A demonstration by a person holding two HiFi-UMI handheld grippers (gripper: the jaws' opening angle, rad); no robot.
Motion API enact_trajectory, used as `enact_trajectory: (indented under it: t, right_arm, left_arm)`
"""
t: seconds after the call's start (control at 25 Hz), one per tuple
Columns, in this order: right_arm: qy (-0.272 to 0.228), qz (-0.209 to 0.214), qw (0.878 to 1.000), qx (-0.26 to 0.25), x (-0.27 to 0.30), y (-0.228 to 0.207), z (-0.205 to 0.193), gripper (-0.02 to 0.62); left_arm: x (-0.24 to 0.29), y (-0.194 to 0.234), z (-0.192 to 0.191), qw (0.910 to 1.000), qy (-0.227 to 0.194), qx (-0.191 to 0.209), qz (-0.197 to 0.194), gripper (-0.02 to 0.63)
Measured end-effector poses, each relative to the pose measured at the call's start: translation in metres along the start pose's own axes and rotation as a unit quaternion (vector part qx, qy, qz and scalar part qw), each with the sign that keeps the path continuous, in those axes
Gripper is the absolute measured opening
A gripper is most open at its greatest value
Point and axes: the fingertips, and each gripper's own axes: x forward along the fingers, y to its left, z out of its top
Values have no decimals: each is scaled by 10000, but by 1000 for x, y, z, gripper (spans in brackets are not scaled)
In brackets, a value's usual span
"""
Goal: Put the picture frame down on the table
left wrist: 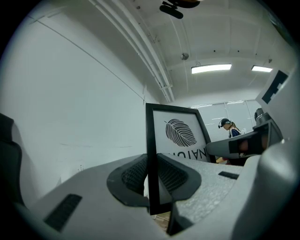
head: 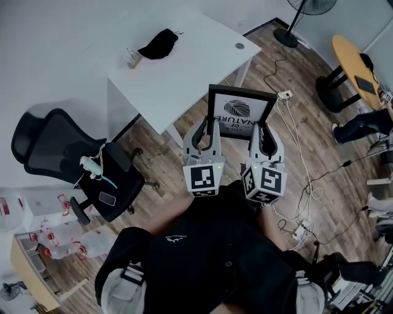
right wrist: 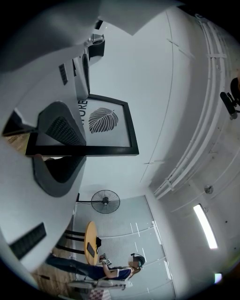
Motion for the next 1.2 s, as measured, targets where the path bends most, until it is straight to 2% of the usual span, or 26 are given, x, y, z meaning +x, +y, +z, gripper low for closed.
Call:
enact_trajectory:
  t: [0.36, 0.84, 1.2]
  right_arm:
    - [131, 121, 9998, -18, 35, 4, -7, 66]
    - [188, 855, 9962, -33, 116, 20, -5, 66]
    - [277, 1270, 9915, -14, 192, -8, 4, 66]
  left_arm:
    - [23, 17, -11, 9999, 81, -10, 87, 70]
    - [73, 60, -15, 9962, 95, 70, 860, 69]
    - [139, 60, -14, 9916, 166, 109, 1279, 70]
